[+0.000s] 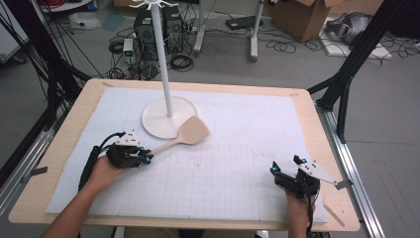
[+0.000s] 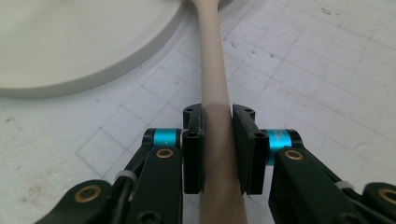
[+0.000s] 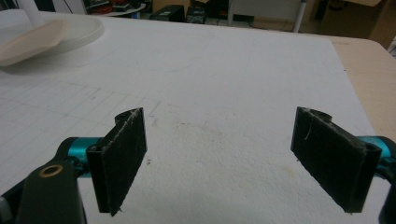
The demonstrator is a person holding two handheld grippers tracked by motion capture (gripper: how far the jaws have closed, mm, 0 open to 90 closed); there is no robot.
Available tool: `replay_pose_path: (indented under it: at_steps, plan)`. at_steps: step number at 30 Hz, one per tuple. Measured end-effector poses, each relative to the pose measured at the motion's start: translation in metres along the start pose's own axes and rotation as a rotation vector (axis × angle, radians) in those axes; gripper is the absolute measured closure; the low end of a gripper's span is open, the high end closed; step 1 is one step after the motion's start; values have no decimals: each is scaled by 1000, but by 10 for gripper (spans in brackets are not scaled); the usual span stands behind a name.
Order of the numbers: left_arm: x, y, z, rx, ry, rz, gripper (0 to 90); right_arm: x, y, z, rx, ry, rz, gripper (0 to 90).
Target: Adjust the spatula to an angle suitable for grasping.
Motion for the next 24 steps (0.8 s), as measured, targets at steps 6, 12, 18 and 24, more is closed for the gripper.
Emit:
replay_pose_path:
  at_steps: [6, 12, 18, 24]
  plan:
    - [13, -8, -5, -31, -48, 42, 747, 0, 1, 0, 7, 7, 0, 170]
    - [27, -15, -10, -35, -97, 81, 747, 1, 1, 0, 10, -3, -4, 171]
    - [39, -18, -20, -16, -123, 122, 747, 1, 1, -1, 15, -9, -3, 172]
    - [48, -26, -23, -17, -157, 165, 747, 1, 1, -1, 14, -14, -6, 172]
Point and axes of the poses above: each handheld gripper's, and its own axes: y roughly backward along the jaws, z roughly out of its underside, x roughly to its right, the point moved 7 cm from there along -y, roughly forward along the jaws, and after that the axes turned 5 degrees about y, right-handed, at the moved point
